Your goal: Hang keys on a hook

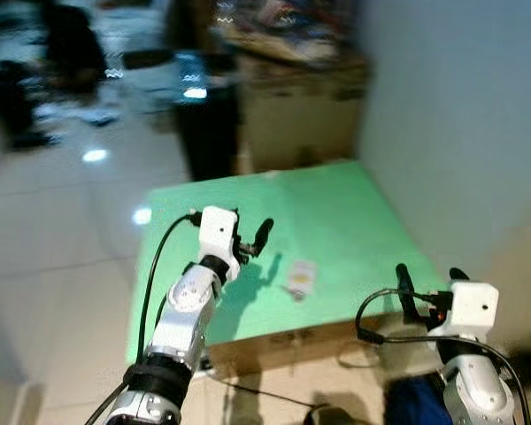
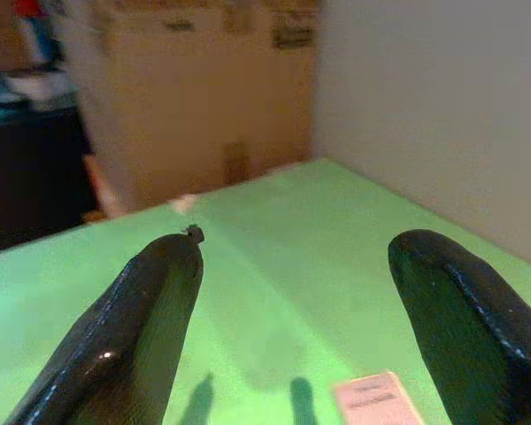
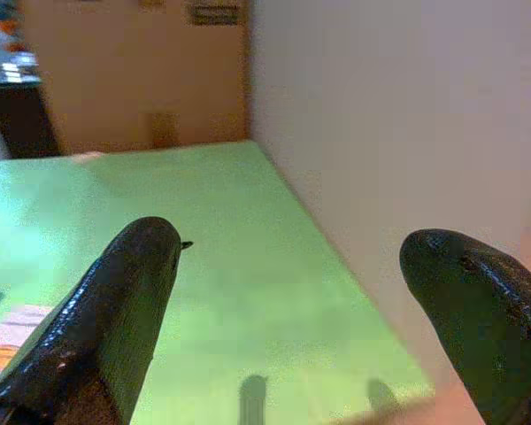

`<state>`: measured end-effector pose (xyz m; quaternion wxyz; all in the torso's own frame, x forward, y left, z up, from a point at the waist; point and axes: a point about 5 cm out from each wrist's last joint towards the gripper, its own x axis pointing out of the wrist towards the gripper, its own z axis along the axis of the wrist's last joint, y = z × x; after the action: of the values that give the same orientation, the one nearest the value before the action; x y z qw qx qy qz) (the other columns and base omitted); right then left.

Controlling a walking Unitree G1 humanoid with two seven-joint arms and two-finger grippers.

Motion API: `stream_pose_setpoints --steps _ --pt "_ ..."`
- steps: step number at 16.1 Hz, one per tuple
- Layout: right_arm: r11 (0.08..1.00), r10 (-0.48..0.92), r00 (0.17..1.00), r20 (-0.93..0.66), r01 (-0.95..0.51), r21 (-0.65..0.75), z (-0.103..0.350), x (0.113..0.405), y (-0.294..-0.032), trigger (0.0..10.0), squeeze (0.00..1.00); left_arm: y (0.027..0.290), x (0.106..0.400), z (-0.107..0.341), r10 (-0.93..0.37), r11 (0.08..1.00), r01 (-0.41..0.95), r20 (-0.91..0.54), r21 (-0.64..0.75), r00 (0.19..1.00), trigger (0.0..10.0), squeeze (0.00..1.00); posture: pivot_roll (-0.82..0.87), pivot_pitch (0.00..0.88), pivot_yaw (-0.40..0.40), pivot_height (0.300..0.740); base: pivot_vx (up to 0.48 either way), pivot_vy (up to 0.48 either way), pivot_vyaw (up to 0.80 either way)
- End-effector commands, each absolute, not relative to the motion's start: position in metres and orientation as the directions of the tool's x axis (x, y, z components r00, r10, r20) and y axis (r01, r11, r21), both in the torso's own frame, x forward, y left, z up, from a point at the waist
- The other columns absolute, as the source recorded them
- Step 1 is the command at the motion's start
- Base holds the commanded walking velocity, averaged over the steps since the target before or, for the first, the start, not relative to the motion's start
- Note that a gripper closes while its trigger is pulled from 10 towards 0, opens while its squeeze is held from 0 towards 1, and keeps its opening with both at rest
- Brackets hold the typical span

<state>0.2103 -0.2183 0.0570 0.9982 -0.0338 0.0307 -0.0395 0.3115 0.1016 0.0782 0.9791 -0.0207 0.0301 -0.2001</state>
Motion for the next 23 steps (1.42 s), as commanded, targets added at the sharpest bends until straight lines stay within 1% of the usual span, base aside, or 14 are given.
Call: stream_pose_setpoints --steps 1,2,4,6,7,8,9,10,13,15,18,20,21,23 --pt "0.996 -0.066 0.996 -0.067 0.062 -0.061 0.056 0.209 -0.214 10.0 1.00 0.106 0.314 0.077 -0.386 0.923 0.384 -0.067 -0.043 0.920 10.0 0.00 -0.21 0.000 0.081 0.717 0.000 0.000 -0.68" --pt "0.997 -0.057 0.997 -0.050 0.054 -0.057 0.057 0.207 -0.212 10.0 1.00 0.104 0.314 0.077 -0.384 0.923 0.382 -0.073 -0.040 0.921 10.0 0.00 -0.21 0.000 0.086 0.717 0.000 0.000 0.00" --pt "0.998 -0.010 0.998 -0.065 0.007 -0.058 0.058 0.208 -0.207 10.0 1.00 0.102 0.316 0.076 -0.383 0.924 0.380 -0.082 -0.042 0.920 10.0 0.00 -0.22 0.000 0.089 0.717 0.000 0.000 0.00" --pt "0.998 0.029 0.997 -0.065 -0.032 -0.049 0.061 0.206 -0.202 10.0 1.00 0.092 0.318 0.076 -0.441 0.897 0.440 -0.098 -0.026 0.892 10.0 0.00 -0.22 0.000 0.094 0.717 0.000 0.000 0.00" --pt "0.997 0.054 0.995 -0.086 -0.058 -0.044 0.057 0.203 -0.198 10.0 1.00 0.078 0.318 0.076 -0.548 0.836 0.541 -0.103 -0.090 0.830 10.0 0.00 -0.23 0.010 0.103 0.717 0.000 0.000 0.00" --pt "0.996 0.074 0.991 -0.111 -0.079 -0.038 0.053 0.200 -0.193 10.0 1.00 0.066 0.317 0.074 -0.625 0.780 0.612 -0.116 -0.130 0.772 10.0 0.00 -0.23 0.045 0.116 0.717 0.000 0.000 0.00" --pt "0.995 0.083 0.989 -0.120 -0.088 -0.036 0.052 0.198 -0.191 10.0 1.00 0.063 0.316 0.072 -0.638 0.770 0.625 -0.134 -0.127 0.758 10.0 0.00 -0.24 0.056 0.123 0.717 0.000 0.000 0.00" --pt "0.992 0.119 0.983 -0.138 -0.122 -0.019 0.053 0.180 -0.180 10.0 1.00 0.055 0.316 0.063 -0.670 0.740 0.665 -0.205 -0.103 0.714 10.0 0.00 -0.26 0.114 0.149 0.717 0.000 0.000 0.00" --pt "0.985 0.175 0.965 -0.198 -0.169 0.043 0.052 0.143 -0.167 10.0 1.00 0.052 0.316 0.058 -0.678 0.729 0.678 -0.239 -0.094 0.695 10.0 0.00 -0.29 0.174 0.166 0.717 0.000 0.000 0.00" --pt "0.977 0.214 0.949 -0.234 -0.212 0.034 0.053 0.127 -0.163 10.0 1.00 0.041 0.316 0.056 -0.685 0.724 0.679 -0.250 -0.125 0.684 10.0 0.00 -0.30 0.206 0.167 0.717 0.000 0.000 0.00" --pt "0.973 0.227 0.936 -0.268 -0.228 0.028 0.056 0.113 -0.159 10.0 1.00 0.026 0.312 0.053 -0.697 0.713 0.685 -0.259 -0.149 0.669 10.0 0.00 -0.31 0.244 0.165 0.717 0.000 0.000 0.00" --pt "0.973 0.228 0.932 -0.282 -0.229 0.030 0.058 0.108 -0.158 10.0 1.00 0.021 0.309 0.051 -0.702 0.706 0.695 -0.270 -0.140 0.659 10.0 0.00 -0.32 0.263 0.165 0.717 0.000 0.000 0.00" --pt "0.973 0.228 0.931 -0.286 -0.229 0.030 0.058 0.106 -0.158 10.0 1.00 0.022 0.309 0.050 -0.699 0.709 0.693 -0.271 -0.135 0.662 10.0 0.00 -0.33 0.267 0.165 0.717 0.000 0.000 0.00" --pt "0.976 0.217 0.928 -0.303 -0.218 0.030 0.058 0.098 -0.159 10.0 1.00 0.033 0.314 0.051 -0.652 0.751 0.653 -0.271 -0.101 0.708 10.0 0.00 -0.33 0.271 0.169 0.717 0.000 0.000 0.00"
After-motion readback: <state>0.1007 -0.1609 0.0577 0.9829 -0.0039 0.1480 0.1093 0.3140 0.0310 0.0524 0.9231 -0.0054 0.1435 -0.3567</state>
